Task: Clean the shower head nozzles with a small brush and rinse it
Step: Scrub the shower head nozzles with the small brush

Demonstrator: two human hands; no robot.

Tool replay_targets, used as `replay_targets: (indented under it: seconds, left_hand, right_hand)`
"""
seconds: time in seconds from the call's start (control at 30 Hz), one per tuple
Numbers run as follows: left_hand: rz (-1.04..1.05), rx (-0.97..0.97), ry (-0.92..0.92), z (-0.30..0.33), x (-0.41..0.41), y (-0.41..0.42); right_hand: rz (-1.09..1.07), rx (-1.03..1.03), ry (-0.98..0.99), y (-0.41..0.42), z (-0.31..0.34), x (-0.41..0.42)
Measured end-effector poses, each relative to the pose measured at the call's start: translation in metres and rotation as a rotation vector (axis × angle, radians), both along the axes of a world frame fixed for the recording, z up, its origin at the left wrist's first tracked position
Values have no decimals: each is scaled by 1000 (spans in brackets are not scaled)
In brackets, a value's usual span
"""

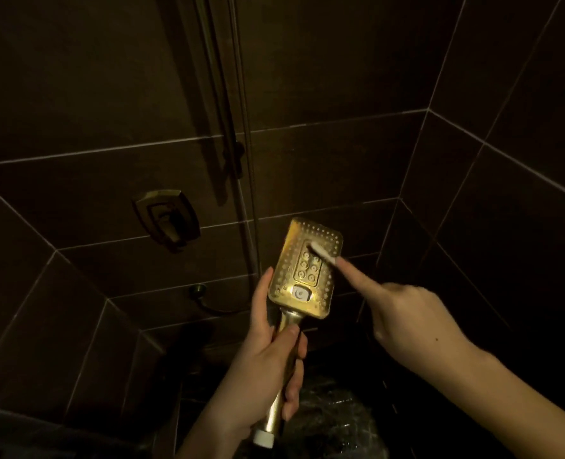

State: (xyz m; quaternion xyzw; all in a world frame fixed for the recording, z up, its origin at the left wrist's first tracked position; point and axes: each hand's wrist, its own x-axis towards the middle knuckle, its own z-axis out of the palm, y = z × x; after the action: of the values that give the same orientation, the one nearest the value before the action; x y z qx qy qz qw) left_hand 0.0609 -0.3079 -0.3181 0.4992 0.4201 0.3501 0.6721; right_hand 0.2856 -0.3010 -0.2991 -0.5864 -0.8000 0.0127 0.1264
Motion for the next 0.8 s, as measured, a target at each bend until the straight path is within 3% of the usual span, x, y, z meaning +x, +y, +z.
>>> replay_targets:
  seconds: [0.13, 0.27, 0.5, 0.7, 0.8]
  left_hand:
    - [35, -161, -33, -28, -5, -2]
    - [24, -231, -46, -40, -2, -13]
    - [86, -120, 69, -45, 5, -22]
    - [106, 4, 73, -45, 12, -29]
    - [133, 53, 55, -43, 14, -27]
  right_hand:
    - [64, -203, 51, -17, -28, -17]
    - [-78, -207, 61, -4, -39, -8]
    - [7, -288, 64, -38, -43, -26]
    - [-155, -97, 44, -17, -38, -25]
    - [-134, -114, 88, -29, -36, -34]
